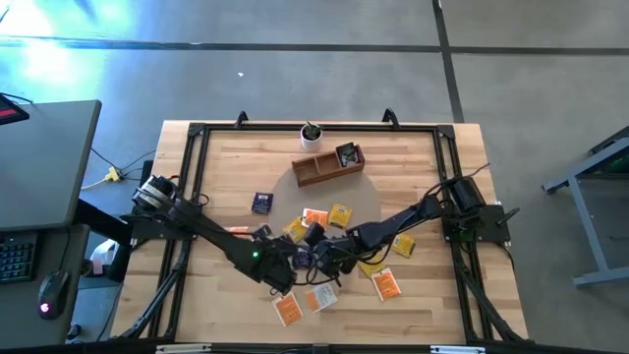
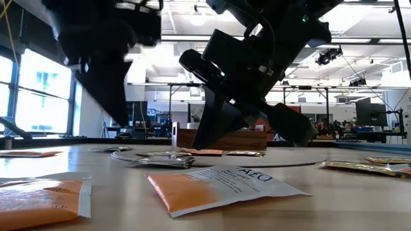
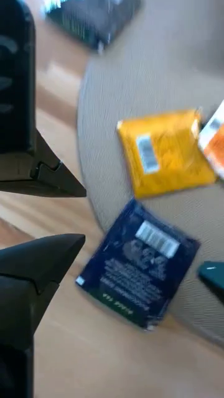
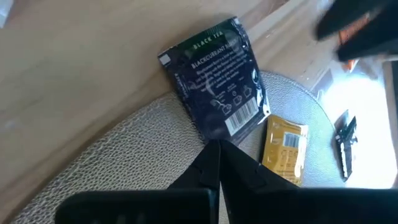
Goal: Pick & Place Tea
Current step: Put the bottom purple tea bag into the right section of the wooden organizer
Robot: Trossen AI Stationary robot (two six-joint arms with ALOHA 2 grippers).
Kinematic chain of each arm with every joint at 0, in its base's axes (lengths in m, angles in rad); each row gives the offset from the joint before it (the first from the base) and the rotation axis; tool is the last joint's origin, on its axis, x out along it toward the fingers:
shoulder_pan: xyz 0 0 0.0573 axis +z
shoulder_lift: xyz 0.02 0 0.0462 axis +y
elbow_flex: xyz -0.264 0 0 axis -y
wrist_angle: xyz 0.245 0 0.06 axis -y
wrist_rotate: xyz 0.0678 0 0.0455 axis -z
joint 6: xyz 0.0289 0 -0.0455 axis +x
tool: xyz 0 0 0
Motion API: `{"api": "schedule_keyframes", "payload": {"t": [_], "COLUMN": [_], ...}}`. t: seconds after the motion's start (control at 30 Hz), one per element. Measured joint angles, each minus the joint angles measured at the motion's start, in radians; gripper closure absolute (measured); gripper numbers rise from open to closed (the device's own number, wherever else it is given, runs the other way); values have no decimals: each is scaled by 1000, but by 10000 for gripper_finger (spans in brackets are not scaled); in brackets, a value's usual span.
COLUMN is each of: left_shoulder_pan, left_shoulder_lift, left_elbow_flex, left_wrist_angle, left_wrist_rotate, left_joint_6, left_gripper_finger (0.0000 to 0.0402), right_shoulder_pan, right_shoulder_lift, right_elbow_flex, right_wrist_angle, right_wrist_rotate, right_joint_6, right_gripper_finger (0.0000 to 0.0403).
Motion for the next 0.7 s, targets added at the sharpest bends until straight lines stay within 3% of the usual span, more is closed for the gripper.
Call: {"api": "schedule_keyframes", "payload": {"t": [0.23, 0.4, 0.6, 0.7], "left_shoulder_pan": [9, 14, 27, 32], "left_shoulder_lift": [1, 5, 25, 50], "left_elbow_flex": [-41, -41, -40, -43], "left_wrist_angle": [91, 97, 101, 71], "left_wrist_rotate": [109, 72, 54, 57], "left_joint_6": [4, 84, 212, 218], "left_gripper_finger": [299, 299, 301, 326], "right_shoulder_pan": [0, 1, -1, -7], "right_shoulder_lift": [0, 0, 0, 0], "right_elbow_flex": [0, 0, 0, 0], "right_wrist_angle": [0, 0, -12, -13], "right_wrist_rotate": [-32, -113, -109, -111], "right_joint_6": [-1, -1, -6, -8], "right_gripper_finger": [401, 390, 356, 331]}}
